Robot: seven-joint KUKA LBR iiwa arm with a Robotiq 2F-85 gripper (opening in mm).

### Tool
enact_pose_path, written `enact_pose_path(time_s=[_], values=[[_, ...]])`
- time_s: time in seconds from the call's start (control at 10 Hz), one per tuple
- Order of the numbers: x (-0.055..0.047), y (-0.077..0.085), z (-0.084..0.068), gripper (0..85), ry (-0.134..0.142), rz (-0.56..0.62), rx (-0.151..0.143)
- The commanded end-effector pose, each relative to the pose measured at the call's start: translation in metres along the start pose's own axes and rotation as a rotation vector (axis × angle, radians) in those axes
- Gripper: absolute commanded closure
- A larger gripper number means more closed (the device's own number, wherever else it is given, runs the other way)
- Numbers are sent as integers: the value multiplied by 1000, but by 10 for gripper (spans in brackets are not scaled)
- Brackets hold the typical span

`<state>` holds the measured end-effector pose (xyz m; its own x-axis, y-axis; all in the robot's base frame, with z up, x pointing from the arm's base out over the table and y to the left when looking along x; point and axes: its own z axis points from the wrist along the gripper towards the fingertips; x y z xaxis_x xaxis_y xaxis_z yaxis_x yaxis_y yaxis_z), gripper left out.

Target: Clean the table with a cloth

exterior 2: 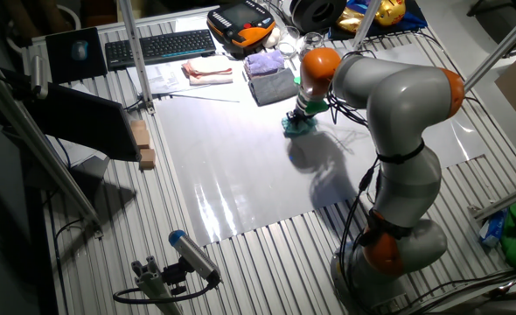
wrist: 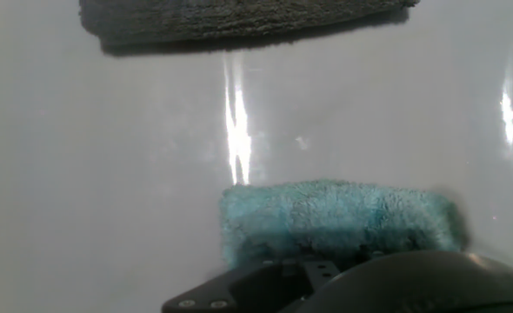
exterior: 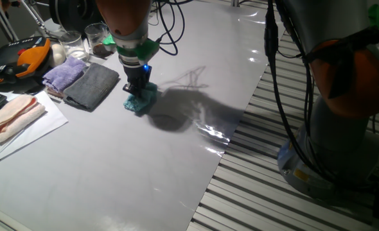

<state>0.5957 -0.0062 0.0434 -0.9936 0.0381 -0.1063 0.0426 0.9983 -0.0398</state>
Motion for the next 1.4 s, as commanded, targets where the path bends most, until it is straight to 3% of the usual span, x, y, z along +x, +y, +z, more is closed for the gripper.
enact_pose_path(time_s=[0.0, 0.6, 1.0, 1.3], values=[[0, 0, 0, 850, 0, 0, 0], [0, -4, 0, 850, -3, -14, 0], [-3, -25, 2, 850, -5, -22, -2], [-2, -27, 3, 850, -6, -27, 3]])
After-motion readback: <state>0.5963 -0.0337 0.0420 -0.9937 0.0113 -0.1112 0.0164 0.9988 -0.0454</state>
